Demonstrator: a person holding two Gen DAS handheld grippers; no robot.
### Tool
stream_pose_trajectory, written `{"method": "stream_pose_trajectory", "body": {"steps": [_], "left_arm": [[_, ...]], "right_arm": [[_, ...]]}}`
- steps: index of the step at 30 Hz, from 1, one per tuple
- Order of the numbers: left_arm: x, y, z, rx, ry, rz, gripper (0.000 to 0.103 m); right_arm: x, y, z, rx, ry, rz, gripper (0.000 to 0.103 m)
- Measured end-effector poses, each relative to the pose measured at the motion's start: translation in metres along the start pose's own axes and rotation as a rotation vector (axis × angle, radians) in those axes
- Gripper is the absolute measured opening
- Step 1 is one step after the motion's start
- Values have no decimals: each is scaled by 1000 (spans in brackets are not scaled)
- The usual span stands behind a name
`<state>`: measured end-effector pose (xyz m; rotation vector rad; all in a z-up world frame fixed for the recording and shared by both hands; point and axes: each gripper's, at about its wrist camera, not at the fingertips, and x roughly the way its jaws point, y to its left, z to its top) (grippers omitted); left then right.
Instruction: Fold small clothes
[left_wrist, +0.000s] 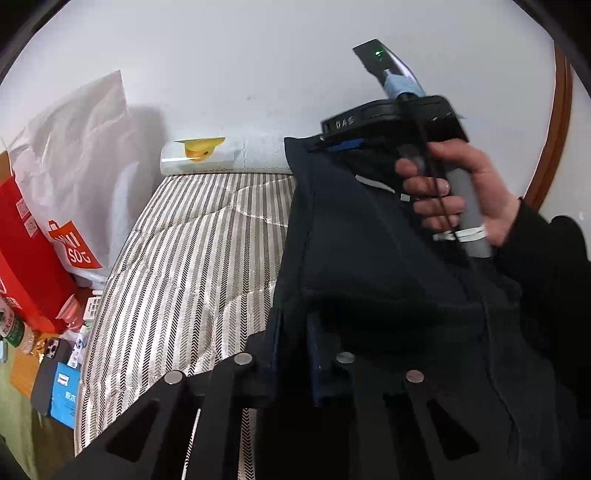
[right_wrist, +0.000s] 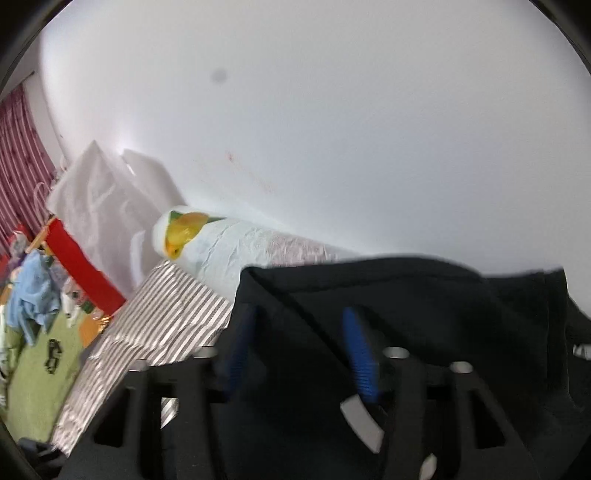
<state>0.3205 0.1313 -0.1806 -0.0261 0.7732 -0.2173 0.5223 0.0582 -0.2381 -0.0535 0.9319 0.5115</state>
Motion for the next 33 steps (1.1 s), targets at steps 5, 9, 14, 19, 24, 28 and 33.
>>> {"method": "stream_pose_trajectory", "body": {"steps": [5,9,14,19,24,28,33], "left_arm": [[-4,12,1,-67,-28,40,8],[0,23,1,-107,-2,47,8],[3,22,2,-102,24,71,12],[4,24,2,-123,31,82,21],[3,27,2,-136,30,100,30],[0,22,4,-137,27,98,34],[-18,7,6,-112,-4,89,35]], "right_arm": [[1,11,10,-17,-55,36,8],[10,20,21,-7,-75,37,7],[29,34,13,-62,-75,-55,9],[-7,21,9,-24,-59,-38,28],[-77,-3,-13,3,-66,-103,32],[-166,-29,-48,54,-91,-171,41],[-292,-66,-118,122,-139,-335,62]]}}
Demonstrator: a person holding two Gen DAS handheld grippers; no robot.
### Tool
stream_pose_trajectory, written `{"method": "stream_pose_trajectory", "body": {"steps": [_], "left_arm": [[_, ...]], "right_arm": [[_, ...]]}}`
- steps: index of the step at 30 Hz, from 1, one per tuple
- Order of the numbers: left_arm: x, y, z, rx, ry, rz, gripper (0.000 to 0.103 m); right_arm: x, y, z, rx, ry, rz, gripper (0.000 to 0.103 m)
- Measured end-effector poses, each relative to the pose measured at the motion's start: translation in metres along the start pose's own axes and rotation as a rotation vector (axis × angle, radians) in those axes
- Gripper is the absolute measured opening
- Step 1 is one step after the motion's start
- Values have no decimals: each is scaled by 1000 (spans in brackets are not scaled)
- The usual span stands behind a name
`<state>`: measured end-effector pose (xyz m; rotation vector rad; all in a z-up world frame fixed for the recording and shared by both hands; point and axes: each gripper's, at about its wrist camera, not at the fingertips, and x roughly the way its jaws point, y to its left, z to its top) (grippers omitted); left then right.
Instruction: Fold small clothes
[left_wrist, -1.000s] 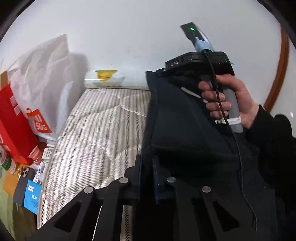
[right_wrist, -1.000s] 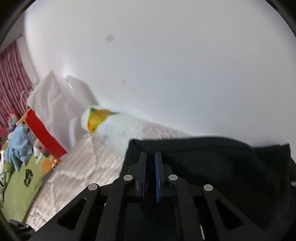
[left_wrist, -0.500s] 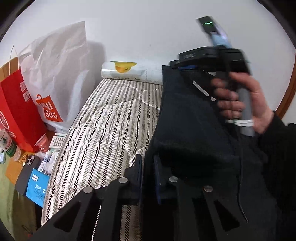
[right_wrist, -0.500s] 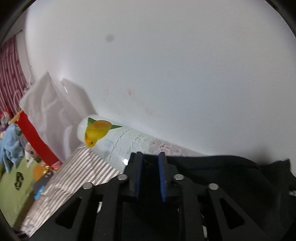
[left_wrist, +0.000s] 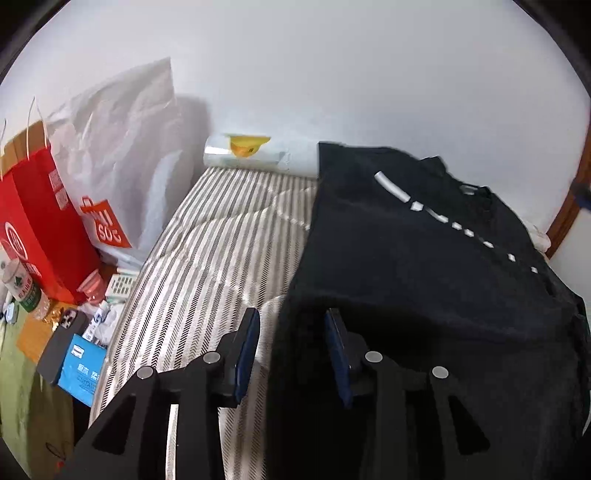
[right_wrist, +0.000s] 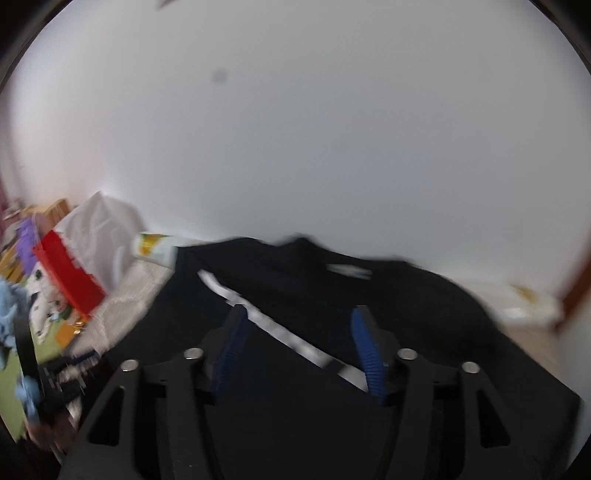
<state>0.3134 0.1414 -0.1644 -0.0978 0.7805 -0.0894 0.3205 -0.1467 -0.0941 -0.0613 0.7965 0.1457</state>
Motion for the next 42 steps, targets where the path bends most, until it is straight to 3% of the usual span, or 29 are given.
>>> {"method": "stream_pose_trajectory", "body": {"steps": [1,3,4,8,12,15,18,22,25,29,30,31,32,36,42], "left_arm": [[-4,-2,0,0,-7,-7,38],[-17,-7,-3,-13,-29,-30,80],[-21,-9,-5,-17,-38,-25,83],[-45,-26,-17,-2,-36,-32,81],[-71,-49,-36,51,-47,-12,81],[-84,-62,-51,67,-38,-5,81],[-91,-72,-61,64,-20,6,81],[-106,-88,-72,63,-8,8,81],[-118,-100,-80,71,-1,11,81],[-135,-107,-90,94,-4,31,81],[-138,-108,-91,97,-6,34,81],[-141,-107,-93,98,-6,36,81],[-145,-106,-95,97,-5,36,81],[-154,-96,-99,78,-3,35,81],[-155,-74,-102,48,6,54,81]], "right_arm": [[-24,-23,-13,15,-7,-48,64],[-62,-68,-39,60,-3,-132,66],[-80,-92,-55,90,8,-172,66],[-137,-184,-134,209,51,-333,66],[-162,-252,-217,311,123,-473,66],[-166,-284,-266,365,167,-479,66],[-157,-291,-291,370,172,-427,66],[-134,-281,-294,328,185,-365,68],[-104,-276,-293,312,251,-407,69],[-100,-274,-292,312,211,-422,67],[-100,-273,-293,306,203,-422,55],[-99,-273,-292,293,199,-422,29],[-103,-276,-294,284,202,-452,15],[-120,-293,-293,387,206,-412,11],[-172,-278,-252,453,66,-335,10]]}}
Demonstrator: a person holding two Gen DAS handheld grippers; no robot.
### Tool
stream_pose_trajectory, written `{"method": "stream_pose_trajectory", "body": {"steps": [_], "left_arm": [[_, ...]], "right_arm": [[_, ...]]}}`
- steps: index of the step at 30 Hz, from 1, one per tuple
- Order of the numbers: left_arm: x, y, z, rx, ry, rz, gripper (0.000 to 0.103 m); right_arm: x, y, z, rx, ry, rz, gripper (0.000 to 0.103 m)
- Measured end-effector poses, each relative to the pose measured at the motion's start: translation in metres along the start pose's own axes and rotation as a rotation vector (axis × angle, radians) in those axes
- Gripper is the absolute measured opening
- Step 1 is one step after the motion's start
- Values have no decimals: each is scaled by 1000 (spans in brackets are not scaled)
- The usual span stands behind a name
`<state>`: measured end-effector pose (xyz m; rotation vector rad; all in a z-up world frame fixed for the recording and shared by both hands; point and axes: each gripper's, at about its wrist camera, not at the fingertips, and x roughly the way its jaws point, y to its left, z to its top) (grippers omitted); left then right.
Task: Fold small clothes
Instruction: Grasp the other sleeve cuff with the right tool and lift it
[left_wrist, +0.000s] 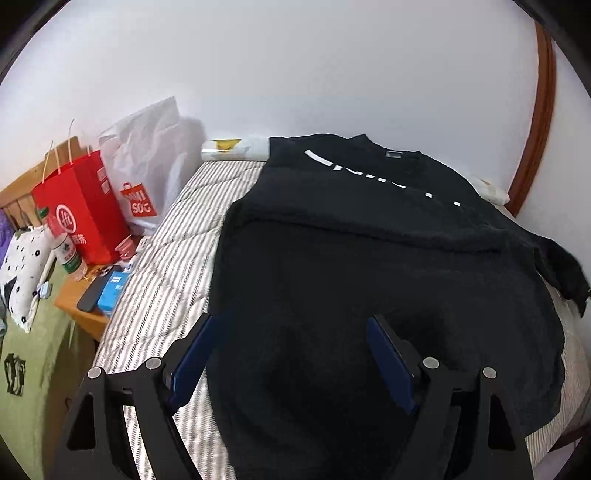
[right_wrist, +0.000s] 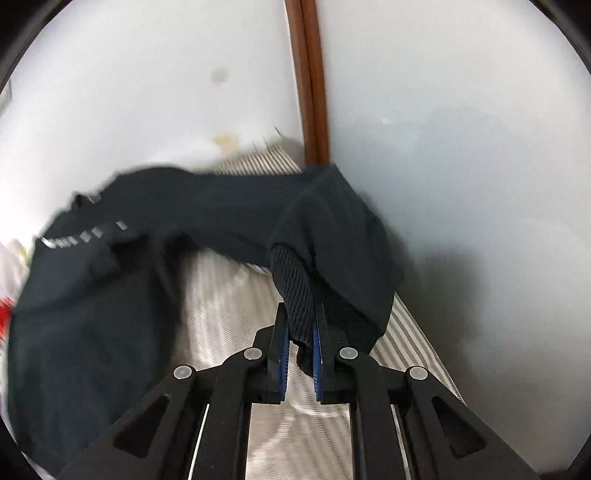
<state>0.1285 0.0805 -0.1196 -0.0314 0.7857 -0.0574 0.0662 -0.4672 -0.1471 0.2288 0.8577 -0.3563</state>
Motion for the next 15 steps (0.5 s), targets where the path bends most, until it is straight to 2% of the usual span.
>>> {"method": "stream_pose_trajectory", "body": {"steps": [5,10,15], "left_arm": [[-1,23,4,-57,-20,-34,81],[9,35,16,-65,-36,-52,81],[29,47,31,-80,-37,-67,81]], "right_arm": [[-37,45,42,14,-61,150,10],[-67,126,79,-44,-100,277,10],[-77,212,102,-95,-86,420,10]]}}
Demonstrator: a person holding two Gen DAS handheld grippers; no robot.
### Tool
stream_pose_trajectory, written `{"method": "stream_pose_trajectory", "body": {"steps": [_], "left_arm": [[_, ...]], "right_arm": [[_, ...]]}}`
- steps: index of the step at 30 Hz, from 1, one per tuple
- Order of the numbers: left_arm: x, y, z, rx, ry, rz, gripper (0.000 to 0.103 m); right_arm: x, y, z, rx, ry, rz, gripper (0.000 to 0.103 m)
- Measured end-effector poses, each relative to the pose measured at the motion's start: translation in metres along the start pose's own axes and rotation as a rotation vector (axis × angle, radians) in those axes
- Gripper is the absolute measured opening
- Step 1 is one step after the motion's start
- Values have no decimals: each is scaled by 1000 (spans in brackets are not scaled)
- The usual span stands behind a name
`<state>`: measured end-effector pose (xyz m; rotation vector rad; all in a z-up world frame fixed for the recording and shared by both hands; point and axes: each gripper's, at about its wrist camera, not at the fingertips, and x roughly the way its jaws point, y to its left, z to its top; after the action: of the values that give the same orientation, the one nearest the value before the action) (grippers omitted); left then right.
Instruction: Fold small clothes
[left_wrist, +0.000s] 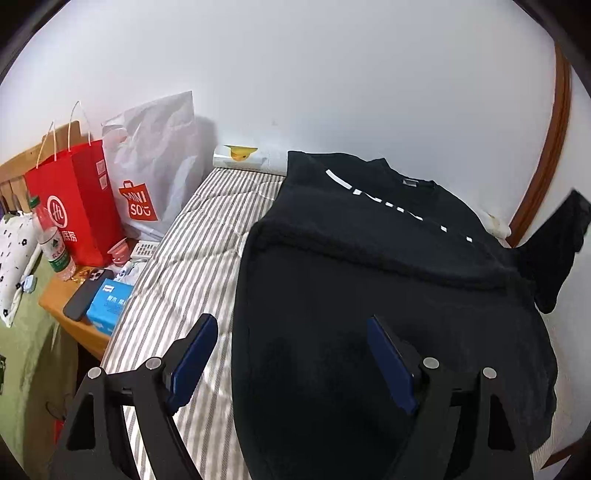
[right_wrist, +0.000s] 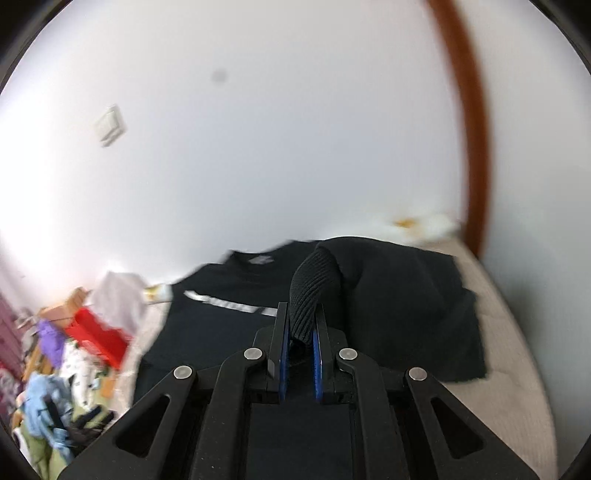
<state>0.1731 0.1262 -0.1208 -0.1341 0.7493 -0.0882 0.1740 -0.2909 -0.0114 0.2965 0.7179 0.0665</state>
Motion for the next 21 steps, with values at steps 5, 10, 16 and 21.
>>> {"method": "stream_pose_trajectory", "body": {"steps": [5,10,16,21], "left_arm": [[18,13,13,-12,0,9,81],[26,30,18,-40,-7,18,81],[38,35,21,-38,14,25,81],[47,17,28,-2,27,16,81]], "right_arm": [[56,79,21,-42,28,138,10],[124,140,18,-48,87,286,10],[206,184,-22,-52,202,411,18],[218,181,-46,-123,221,359,41]]}}
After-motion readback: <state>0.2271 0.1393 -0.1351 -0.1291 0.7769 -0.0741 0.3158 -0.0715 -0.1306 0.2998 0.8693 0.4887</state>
